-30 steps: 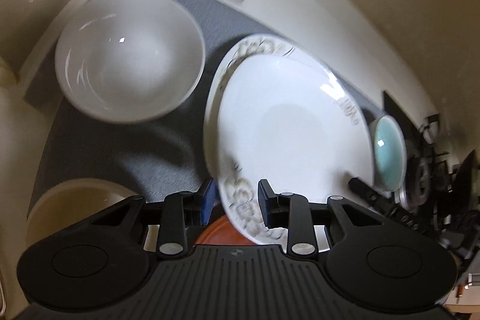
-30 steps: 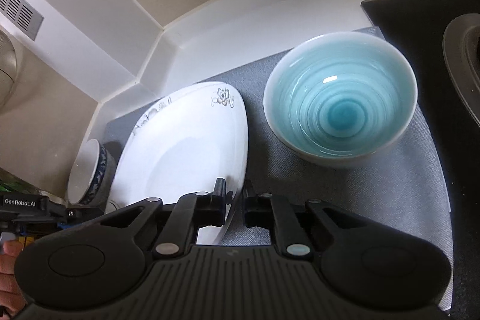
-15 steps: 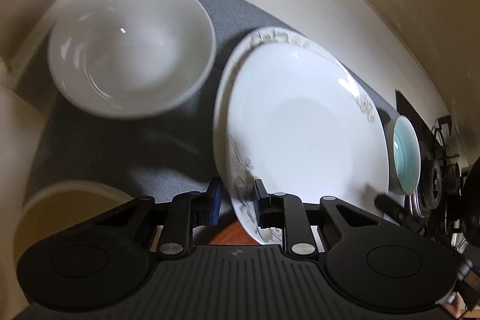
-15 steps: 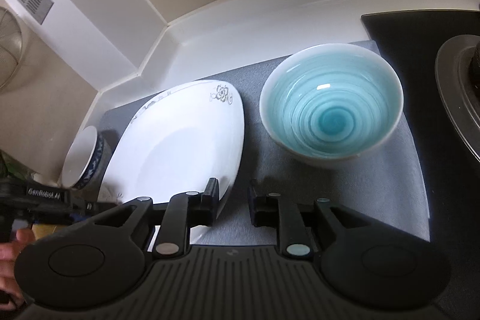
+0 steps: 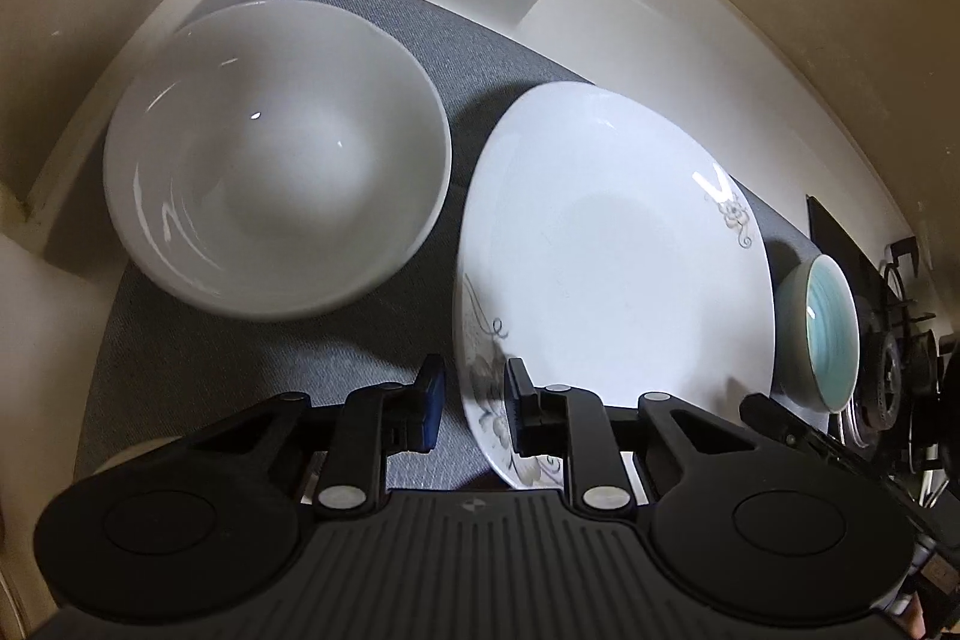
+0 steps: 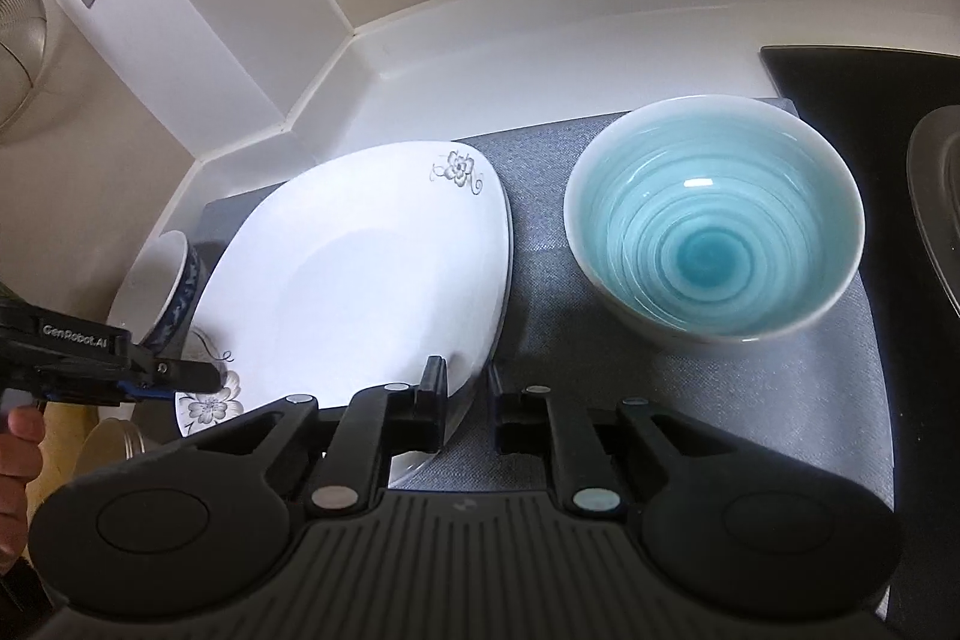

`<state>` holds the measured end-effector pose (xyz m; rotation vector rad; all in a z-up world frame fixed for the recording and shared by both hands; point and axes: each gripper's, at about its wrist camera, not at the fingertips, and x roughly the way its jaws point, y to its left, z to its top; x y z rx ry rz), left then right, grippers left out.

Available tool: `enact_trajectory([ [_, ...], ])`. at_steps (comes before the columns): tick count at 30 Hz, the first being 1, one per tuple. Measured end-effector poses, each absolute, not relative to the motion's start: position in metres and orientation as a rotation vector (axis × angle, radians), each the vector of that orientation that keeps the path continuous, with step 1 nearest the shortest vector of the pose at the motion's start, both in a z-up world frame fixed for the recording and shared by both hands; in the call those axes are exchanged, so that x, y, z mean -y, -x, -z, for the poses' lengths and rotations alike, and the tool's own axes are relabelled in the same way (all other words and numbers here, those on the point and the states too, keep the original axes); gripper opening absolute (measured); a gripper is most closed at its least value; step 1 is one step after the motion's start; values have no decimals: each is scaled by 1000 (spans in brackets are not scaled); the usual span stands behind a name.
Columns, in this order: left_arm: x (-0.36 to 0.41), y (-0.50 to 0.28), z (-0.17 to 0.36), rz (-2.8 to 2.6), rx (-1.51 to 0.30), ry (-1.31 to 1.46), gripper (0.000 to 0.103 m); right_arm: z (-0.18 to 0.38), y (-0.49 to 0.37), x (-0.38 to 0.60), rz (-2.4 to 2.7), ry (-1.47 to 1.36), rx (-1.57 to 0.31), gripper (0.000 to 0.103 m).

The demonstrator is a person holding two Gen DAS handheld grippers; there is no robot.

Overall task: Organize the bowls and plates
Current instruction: 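Lower the white plate onto the floral plate and open the right gripper, then grasp the rim of the terracotta-brown plate with the right gripper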

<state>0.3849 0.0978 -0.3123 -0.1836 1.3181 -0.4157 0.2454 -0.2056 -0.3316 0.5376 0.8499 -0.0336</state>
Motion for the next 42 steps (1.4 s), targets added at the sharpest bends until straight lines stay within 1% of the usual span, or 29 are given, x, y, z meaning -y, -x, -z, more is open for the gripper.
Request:
enact_trajectory([
  [1, -98, -382, 311, 428, -1309, 184, 23, 331, -244, 207, 36, -545, -853, 15],
  [2, -100, -379, 309, 449, -1291, 187, 23, 329, -242, 208, 44, -551, -861, 18],
  [3, -101, -375, 307, 459, -1270, 177, 23, 327, -240, 208, 49, -553, -867, 23],
  [4, -102, -372, 306, 472, -1257, 170, 23, 325, -237, 209, 58, -545, -874, 30],
  [5, -102, -370, 306, 481, -1251, 161, 23, 323, -233, 209, 54, -538, -875, 32],
  [7, -100, -370, 312, 471, -1268, 143, 23, 322, -231, 207, 31, -540, -882, 32],
  [10, -98, -373, 316, 474, -1269, 152, 21, 326, -232, 209, 24, -567, -888, 31],
  [13, -95, -375, 317, 460, -1253, 140, 20, 330, -237, 207, 7, -579, -881, 19],
  [17, -94, -377, 318, 449, -1261, 148, 20, 334, -240, 205, 20, -574, -869, 19],
  [21, -90, -369, 309, 444, -1236, 85, 20, 324, -228, 203, 47, -559, -874, 21],
  [22, -89, -365, 306, 445, -1228, 75, 20, 320, -222, 201, 49, -536, -872, 22],
  [24, -90, -359, 301, 447, -1223, 72, 20, 315, -211, 197, 49, -494, -876, 40],
  [25, -91, -356, 299, 450, -1227, 81, 20, 314, -205, 195, 44, -480, -882, 52],
  [26, -92, -353, 296, 455, -1230, 89, 20, 315, -200, 193, 31, -473, -895, 53],
  [31, -94, -335, 287, 471, -1240, 89, 24, 329, -188, 167, -66, -466, -985, 53],
  [33, -95, -323, 288, 506, -1264, 95, 24, 336, -189, 152, -91, -454, -1022, 51],
  [34, -95, -316, 289, 539, -1281, 104, 24, 339, -190, 146, -110, -444, -1038, 49],
  [35, -94, -309, 290, 571, -1300, 109, 24, 341, -191, 140, -119, -424, -1049, 40],
  [36, -92, -302, 292, 587, -1316, 104, 24, 343, -191, 136, -118, -395, -1061, 33],
  [37, -90, -296, 294, 591, -1330, 89, 24, 346, -191, 134, -111, -363, -1076, 21],
  [38, -87, -291, 297, 595, -1340, 68, 24, 346, -189, 135, -106, -351, -1070, 14],
  [40, -83, -284, 305, 592, -1360, 36, 24, 347, -185, 144, -86, -370, -1075, 10],
  [42, -77, -280, 313, 592, -1387, 19, 24, 346, -181, 156, -39, -377, -1076, 8],
])
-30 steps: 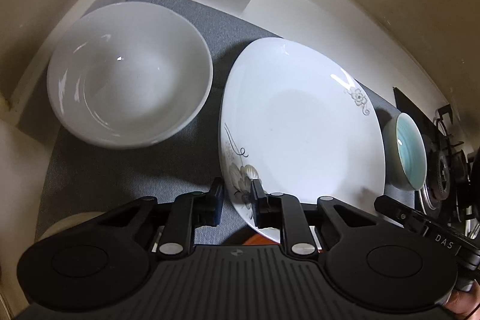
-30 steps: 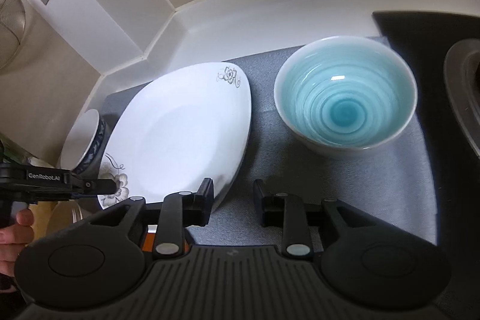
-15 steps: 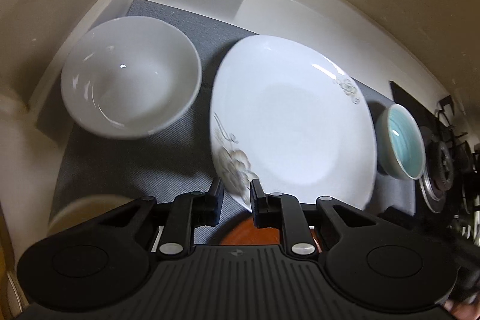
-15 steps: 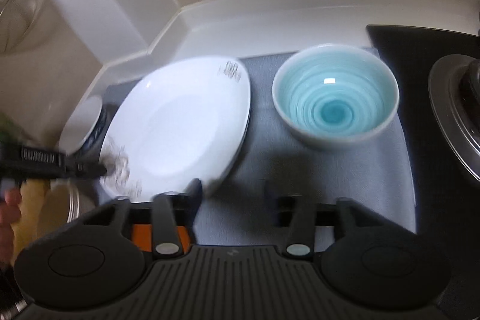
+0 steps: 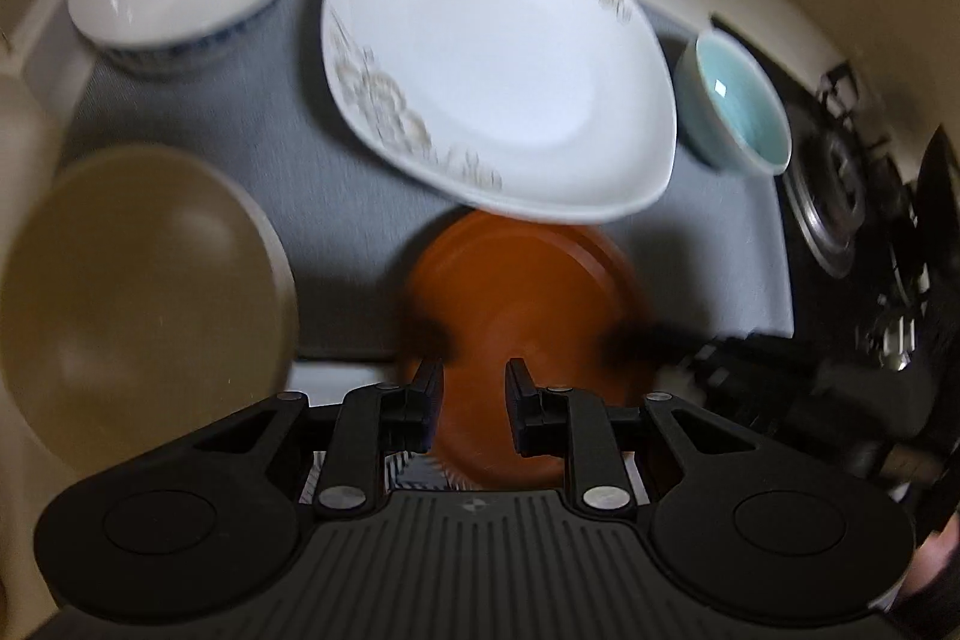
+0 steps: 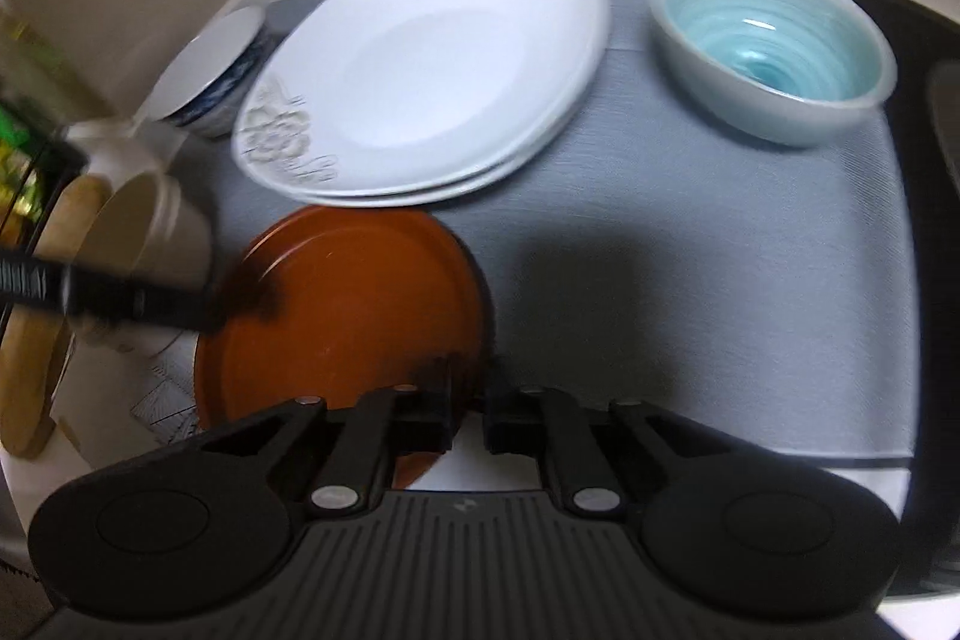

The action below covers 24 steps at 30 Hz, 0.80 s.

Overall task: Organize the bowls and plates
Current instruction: 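Grasp the rim of the terracotta-brown plate with the right gripper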

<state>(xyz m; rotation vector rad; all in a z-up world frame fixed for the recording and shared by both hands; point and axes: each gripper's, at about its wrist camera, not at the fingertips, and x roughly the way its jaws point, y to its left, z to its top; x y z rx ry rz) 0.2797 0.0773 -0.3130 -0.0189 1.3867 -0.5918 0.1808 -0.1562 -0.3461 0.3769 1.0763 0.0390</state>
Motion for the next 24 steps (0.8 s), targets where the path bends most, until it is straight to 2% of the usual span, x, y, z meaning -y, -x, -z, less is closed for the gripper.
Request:
enact_trajectory([
  [3, -67, -274, 320, 594, -1400, -21, 26, 346, -171, 174, 3, -425, -1086, 8],
  [7, -51, -272, 331, 575, -1387, -84, 46, 342, -159, 183, 7, -472, -1081, 12],
  [12, -36, -263, 338, 580, -1347, -180, 48, 345, -156, 181, 19, -495, -1090, 19],
  [14, -32, -262, 338, 582, -1338, -186, 49, 344, -157, 180, 6, -491, -1089, 29],
  [17, -33, -259, 338, 584, -1317, -182, 49, 342, -157, 173, -6, -441, -1081, 31],
  [18, -35, -257, 339, 581, -1312, -168, 48, 341, -156, 171, -8, -422, -1073, 31],
  [22, -48, -257, 341, 550, -1338, -80, 22, 341, -151, 167, 33, -448, -1050, 31],
  [24, -54, -257, 343, 547, -1357, -32, 16, 340, -149, 163, 49, -447, -1051, 30],
])
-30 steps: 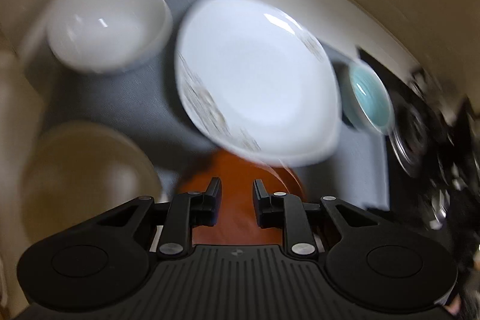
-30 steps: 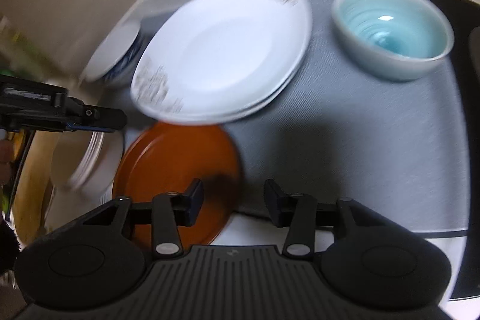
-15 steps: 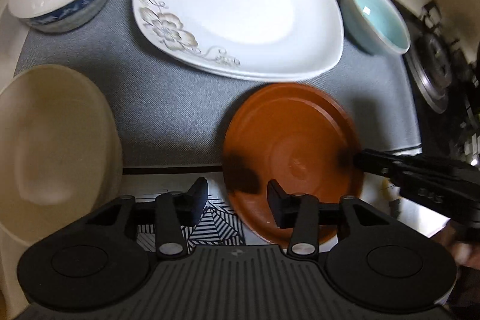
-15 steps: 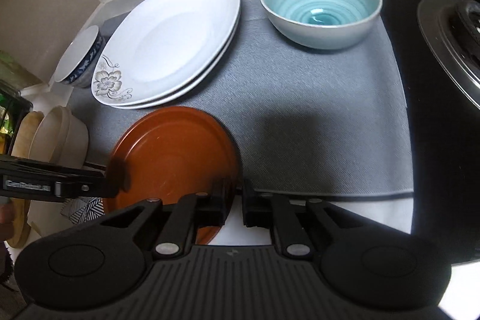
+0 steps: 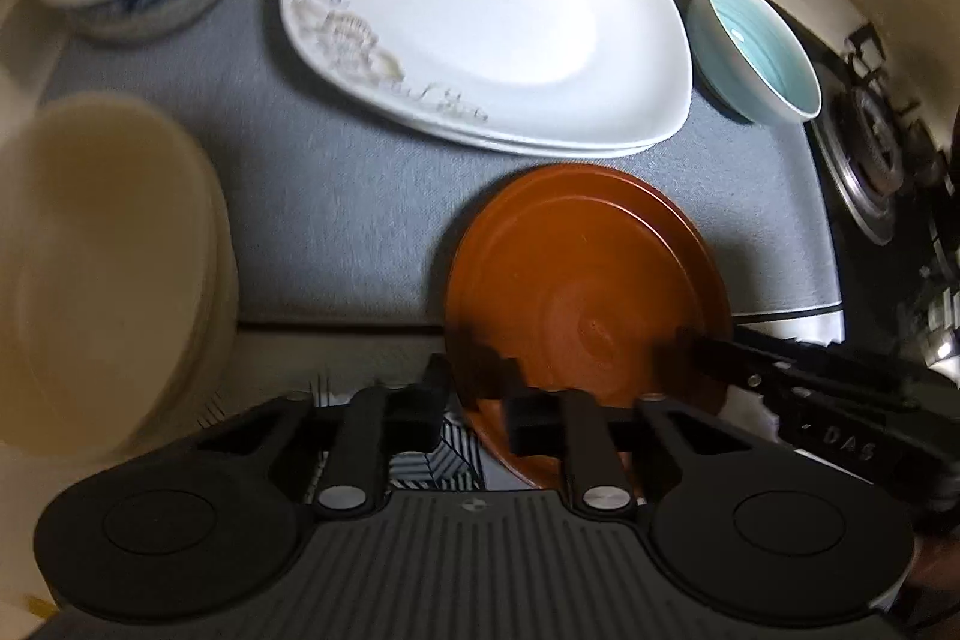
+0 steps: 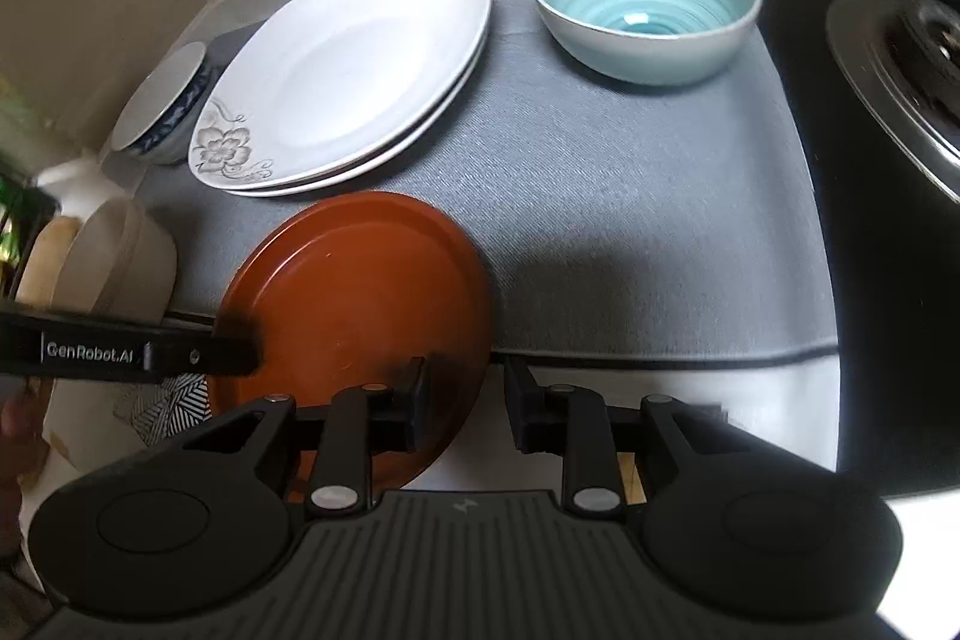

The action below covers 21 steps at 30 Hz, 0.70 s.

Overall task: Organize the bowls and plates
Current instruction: 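Grasp the rim of the terracotta-brown plate with the right gripper, then lift the brown plate with the right gripper over the stacked white plates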

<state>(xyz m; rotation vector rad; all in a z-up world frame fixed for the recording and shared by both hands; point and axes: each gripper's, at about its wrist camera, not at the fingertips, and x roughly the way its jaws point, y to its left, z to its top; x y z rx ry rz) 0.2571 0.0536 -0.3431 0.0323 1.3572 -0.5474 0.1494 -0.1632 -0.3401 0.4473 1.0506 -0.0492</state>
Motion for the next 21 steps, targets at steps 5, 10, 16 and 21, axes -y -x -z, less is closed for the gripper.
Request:
enact_trajectory([
  [5, -56, -253, 341, 533, -1353, -23, 12, 342, -140, 149, 59, -386, -1000, 30],
  [10, -55, -249, 338, 500, -1338, -22, 12, 343, -134, 139, 67, -314, -957, 31],
  [16, -50, -241, 336, 483, -1317, -81, 12, 343, -129, 134, 64, -265, -934, 29],
  [21, -51, -242, 321, 503, -1373, -21, 12, 330, -128, 149, 74, -335, -994, 22],
])
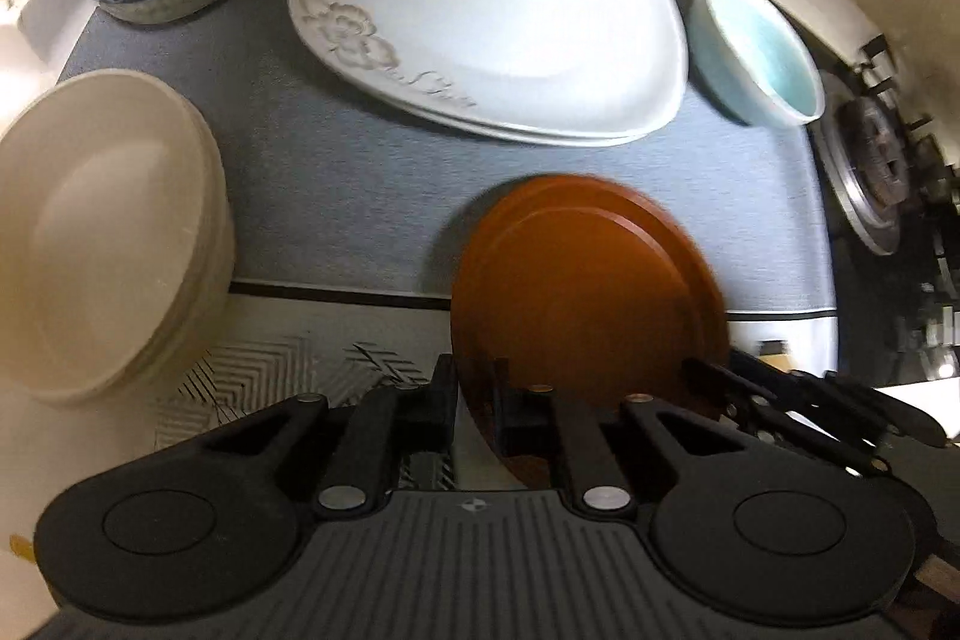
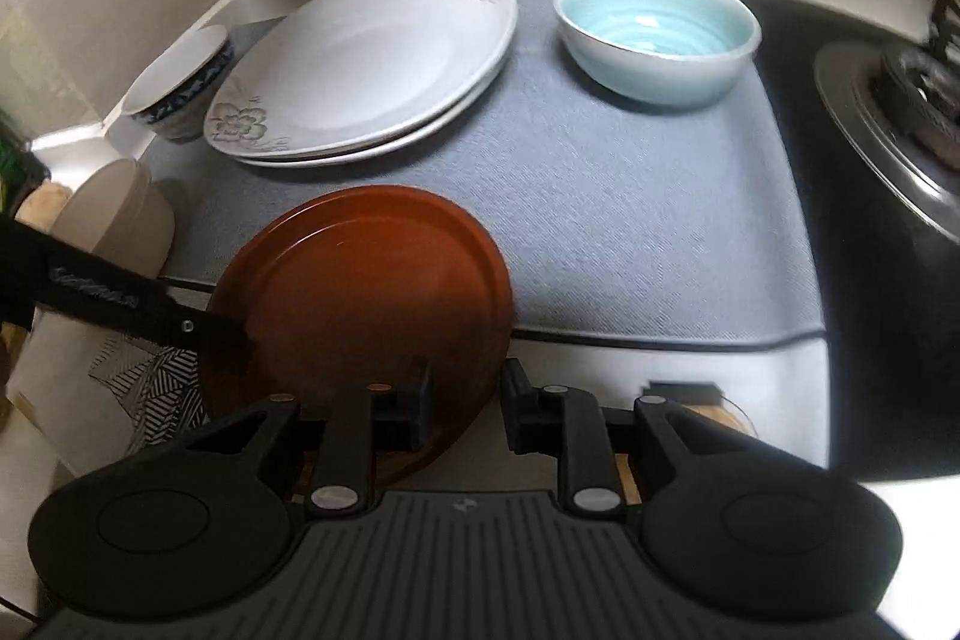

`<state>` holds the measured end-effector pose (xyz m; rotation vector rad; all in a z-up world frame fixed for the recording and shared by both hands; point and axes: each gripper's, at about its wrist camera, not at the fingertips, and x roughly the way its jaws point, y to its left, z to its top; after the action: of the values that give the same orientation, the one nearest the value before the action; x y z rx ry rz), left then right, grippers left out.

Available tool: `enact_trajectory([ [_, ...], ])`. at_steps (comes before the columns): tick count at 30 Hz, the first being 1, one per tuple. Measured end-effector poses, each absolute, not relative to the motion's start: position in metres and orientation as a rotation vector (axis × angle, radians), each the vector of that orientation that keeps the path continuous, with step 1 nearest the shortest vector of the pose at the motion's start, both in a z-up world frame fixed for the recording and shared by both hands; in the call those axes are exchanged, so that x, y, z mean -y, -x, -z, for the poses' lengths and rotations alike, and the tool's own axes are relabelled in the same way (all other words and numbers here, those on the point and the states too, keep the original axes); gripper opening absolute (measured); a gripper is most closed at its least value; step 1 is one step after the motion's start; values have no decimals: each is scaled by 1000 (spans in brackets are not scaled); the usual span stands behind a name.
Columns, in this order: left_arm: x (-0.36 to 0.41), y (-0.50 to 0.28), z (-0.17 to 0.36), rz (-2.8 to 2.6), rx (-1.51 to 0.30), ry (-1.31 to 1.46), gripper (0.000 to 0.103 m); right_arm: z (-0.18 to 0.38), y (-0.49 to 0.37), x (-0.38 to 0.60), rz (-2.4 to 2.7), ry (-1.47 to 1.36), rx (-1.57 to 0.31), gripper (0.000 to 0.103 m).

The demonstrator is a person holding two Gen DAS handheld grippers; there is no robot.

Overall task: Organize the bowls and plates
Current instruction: 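Lift the brown plate with the right gripper over the stacked white plates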

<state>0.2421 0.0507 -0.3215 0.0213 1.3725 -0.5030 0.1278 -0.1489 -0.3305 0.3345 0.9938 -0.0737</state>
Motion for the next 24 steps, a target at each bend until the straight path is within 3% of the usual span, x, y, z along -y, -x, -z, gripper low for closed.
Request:
enact_trajectory([
  [13, -48, -254, 243, 486, -1278, 21, 12, 246, -148, 152, 54, -186, -886, 17],
  [24, -62, -285, 218, 418, -1168, 48, 13, 220, -195, 145, 20, -156, -813, 17],
])
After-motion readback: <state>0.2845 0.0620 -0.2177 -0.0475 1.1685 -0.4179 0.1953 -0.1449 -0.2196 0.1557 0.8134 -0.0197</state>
